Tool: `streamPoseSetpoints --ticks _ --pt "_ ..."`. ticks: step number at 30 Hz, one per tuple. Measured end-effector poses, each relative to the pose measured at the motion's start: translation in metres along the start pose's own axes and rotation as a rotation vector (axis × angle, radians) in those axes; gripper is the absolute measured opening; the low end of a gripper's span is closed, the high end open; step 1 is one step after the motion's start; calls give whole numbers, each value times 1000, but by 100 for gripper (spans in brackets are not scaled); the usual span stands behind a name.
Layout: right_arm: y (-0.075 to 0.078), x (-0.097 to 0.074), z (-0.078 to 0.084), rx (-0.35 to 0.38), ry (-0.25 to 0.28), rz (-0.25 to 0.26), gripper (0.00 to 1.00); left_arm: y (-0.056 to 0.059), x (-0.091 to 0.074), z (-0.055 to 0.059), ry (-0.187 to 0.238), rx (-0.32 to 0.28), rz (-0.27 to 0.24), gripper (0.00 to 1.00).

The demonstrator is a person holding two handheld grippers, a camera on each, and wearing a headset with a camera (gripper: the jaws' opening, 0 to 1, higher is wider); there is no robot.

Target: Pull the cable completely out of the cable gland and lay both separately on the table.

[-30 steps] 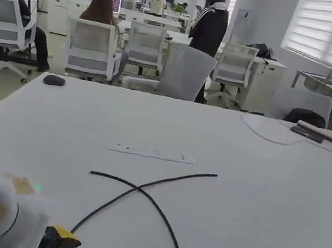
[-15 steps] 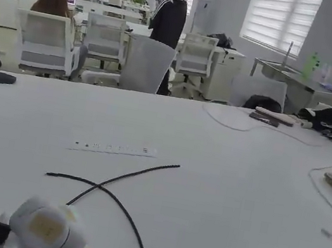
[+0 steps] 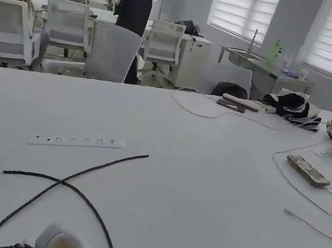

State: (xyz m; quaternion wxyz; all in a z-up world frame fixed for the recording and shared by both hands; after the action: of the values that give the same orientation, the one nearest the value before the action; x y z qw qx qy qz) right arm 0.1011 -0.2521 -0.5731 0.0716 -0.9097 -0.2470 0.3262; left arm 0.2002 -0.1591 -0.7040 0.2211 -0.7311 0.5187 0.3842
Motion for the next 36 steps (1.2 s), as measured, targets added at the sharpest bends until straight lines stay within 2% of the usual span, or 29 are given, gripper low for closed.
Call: streamPoseSetpoints --ticks 8,9,11,13,14,17,20,25,31,32,33,36 --pt "1 -7 -1 7 17 20 36 -1 17 3 -11 5 -35 31" --pt "1 -7 -1 6 17 22 36 -2 17 3 0 21 -44 29" --pt "1 -7 -2 5 18 19 36 -2 17 2 3 -4 -50 26" --pt "0 -8 -2 1 20 20 36 -2 16 3 6 4 -51 22" --pt "0 -8 -2 1 20 20 35 -1 16 3 3 7 -49 19" --pt "-1 -8 -2 -1 21 16 35 -1 10 6 -31 22 -46 19" --pt "-3 -5 -2 -5 20 5 35 -3 2 8 -39 35 -38 18" --pt "-8 2 -2 -20 11 -25 34 -9 -22 3 -21 58 -26 18" --pt "-18 17 -11 -59 -9 -88 34 -15 -62 1 3 103 -14 17" --pt "-19 18 -12 -63 -10 -94 34 -16 -64 1 5 107 -16 17" --pt "-22 23 -15 -80 -16 -120 34 -17 -75 3 9 120 -23 17" --pt "-27 31 -21 -115 -35 -161 33 -20 -94 5 23 142 -40 17"
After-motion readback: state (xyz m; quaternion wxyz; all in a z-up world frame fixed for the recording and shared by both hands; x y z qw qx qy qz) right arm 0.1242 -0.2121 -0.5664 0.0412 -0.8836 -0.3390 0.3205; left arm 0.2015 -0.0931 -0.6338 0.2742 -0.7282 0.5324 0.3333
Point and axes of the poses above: the centre of the closed fingertips' face, and the gripper's own axes: x roughly forward along the fingers, y roughly to its right, z roughly out of its underside, the point moved 5 cm from there along -x, roughly backward along the fingers, and after that the axes turned 11 degrees about -z, right-handed, at the moved point
